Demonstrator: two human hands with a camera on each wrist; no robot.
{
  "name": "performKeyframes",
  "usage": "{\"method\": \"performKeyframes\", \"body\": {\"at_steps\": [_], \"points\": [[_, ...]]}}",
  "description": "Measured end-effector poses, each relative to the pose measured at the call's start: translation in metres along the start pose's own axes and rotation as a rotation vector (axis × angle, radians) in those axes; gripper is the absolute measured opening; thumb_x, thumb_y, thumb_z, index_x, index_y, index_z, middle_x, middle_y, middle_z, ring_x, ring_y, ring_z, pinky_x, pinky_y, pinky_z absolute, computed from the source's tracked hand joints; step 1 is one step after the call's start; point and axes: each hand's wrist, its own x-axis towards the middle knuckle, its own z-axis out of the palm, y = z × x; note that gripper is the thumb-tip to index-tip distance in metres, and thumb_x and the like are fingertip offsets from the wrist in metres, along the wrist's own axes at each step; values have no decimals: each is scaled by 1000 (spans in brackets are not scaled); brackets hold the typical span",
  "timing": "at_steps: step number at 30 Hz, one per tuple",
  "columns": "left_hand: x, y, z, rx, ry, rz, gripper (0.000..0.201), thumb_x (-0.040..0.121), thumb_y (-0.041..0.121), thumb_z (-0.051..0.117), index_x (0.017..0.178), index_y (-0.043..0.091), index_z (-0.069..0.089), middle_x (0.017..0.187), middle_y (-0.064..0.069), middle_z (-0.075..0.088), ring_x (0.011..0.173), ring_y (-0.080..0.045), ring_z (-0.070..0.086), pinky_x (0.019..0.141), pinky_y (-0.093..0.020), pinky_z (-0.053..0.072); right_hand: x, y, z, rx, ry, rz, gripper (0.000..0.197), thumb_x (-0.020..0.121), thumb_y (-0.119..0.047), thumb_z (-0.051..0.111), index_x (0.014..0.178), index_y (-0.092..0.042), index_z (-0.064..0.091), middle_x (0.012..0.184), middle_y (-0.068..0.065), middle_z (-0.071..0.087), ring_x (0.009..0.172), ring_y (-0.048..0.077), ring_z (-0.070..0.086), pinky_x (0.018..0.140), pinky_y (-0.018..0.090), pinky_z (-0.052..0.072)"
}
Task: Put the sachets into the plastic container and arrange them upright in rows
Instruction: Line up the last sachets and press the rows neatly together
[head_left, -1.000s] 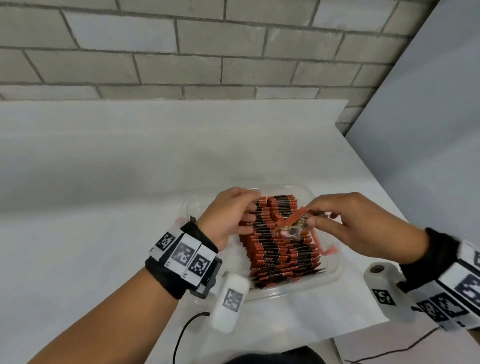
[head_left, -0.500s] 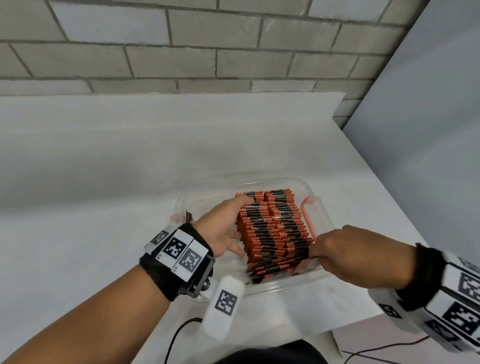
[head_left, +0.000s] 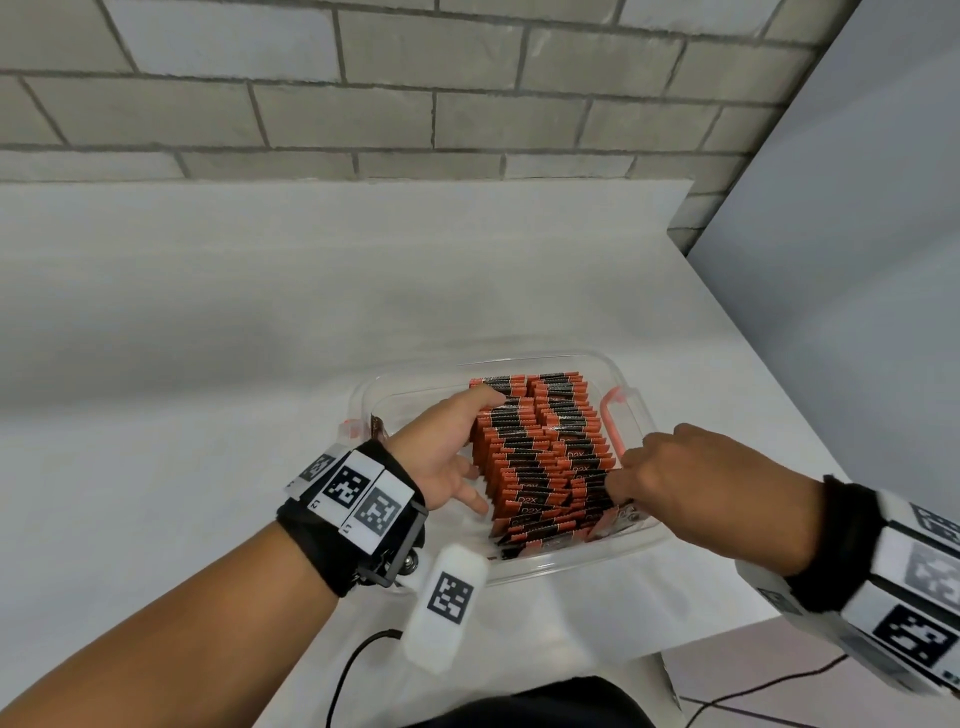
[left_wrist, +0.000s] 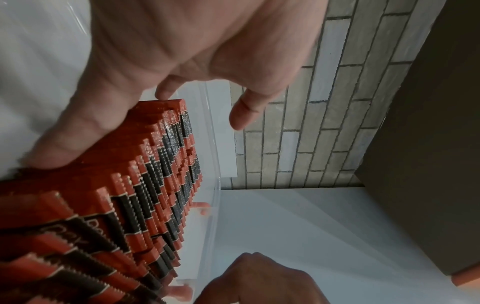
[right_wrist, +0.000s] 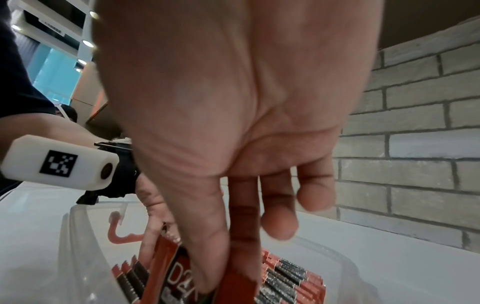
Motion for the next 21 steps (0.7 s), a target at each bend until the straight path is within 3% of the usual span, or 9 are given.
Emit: {"method": "performKeyframes", "body": {"at_steps": [2,3,8,13,17,21], "points": [[2,-1,0,10,-8,0,18,98,30,46,82,23,51,88,-4,50,87,-33,49,99,-69,32,-2,-2,-4,-24,7,15,36,96,-4,31,114,-27,52,106,-5,58,91,17,50,72,27,24],[2,-2,0,16,-13,-5,18,98,30,46,83,23,51,88,-4,50,85,-33,48,99,-69,33,-2,-3,-4,-28,5,19,35,96,-4,31,113,-27,52,107,-5,58,91,18,49,73,28,24],[5,-7,0,27,-49,-17,16,98,31,44,90,21,54,91,-6,54,81,-32,54,97,-67,36,2,-10,3,-45,-43,4,33,94,-4,32,108,-21,56,107,-1,60,97,21,56,73,27,25],[9,-9,-1,13,-80,-5,18,97,31,45,96,17,56,93,-8,59,82,-33,60,96,-67,39,11,-10,7,-74,-66,23,25,95,-5,35,97,-18,57,97,4,64,80,25,56,71,28,27],[9,-8,-1,20,-87,-4,17,97,31,45,97,17,56,95,-8,60,88,-35,60,97,-68,38,16,-12,7,-40,-23,21,14,98,-12,39,86,-19,41,81,3,53,67,22,44,58,25,27],[7,-7,-1,19,-89,-5,16,97,30,45,95,18,56,95,-9,59,90,-35,60,96,-67,39,22,-9,12,-45,-50,6,17,93,-5,42,80,-16,43,76,2,46,67,23,44,48,21,22]]}}
